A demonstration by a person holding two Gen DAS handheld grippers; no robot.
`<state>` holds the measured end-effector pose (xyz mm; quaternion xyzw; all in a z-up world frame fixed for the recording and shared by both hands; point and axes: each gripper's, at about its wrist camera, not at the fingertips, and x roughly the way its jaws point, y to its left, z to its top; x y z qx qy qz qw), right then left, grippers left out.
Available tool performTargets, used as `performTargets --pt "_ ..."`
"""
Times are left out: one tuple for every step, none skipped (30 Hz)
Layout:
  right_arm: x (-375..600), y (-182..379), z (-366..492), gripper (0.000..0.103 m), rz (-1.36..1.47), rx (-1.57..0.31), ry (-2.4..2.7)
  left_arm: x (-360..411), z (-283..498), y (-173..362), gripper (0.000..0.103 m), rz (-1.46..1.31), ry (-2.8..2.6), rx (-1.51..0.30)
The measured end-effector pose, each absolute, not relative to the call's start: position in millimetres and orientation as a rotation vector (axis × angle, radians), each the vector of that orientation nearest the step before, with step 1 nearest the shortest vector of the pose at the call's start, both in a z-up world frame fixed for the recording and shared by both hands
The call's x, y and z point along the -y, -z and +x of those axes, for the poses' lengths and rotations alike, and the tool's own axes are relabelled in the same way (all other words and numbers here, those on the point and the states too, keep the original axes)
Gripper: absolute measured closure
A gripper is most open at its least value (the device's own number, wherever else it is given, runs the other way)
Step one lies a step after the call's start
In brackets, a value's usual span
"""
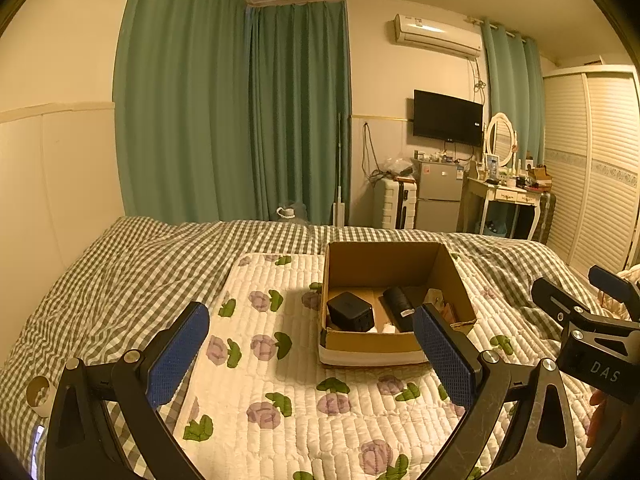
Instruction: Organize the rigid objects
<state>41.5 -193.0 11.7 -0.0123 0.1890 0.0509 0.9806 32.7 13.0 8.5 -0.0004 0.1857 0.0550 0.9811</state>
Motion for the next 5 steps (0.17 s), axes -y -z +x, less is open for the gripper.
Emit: performTargets --pt "193.0 -11.7 42.0 0.0 -0.024 -0.381 -0.103 -12.3 32.2 -8.2 0.0 0.002 -0.108 -0.373" --pt "193.0 -11.5 42.0 0.0 -0.023 -0.383 -0.103 -11.8 32.1 -7.7 0.0 0.005 -0.105 -0.375" --pt "192.8 -11.2 42.2 0.0 -0.022 -0.382 -0.1 -11.4 32.5 -7.0 0.0 0.008 -0.106 -0.377" --pt "193.0 -10.9 42.4 0.0 -0.021 -0.383 -0.098 -11.1 32.4 -6.8 0.0 0.009 -0.107 -0.377" --pt "193.3 -10.3 43.0 0.0 -0.019 -0.386 -0.098 -10.9 32.4 -6.4 0.0 0.01 -0.106 -0.378"
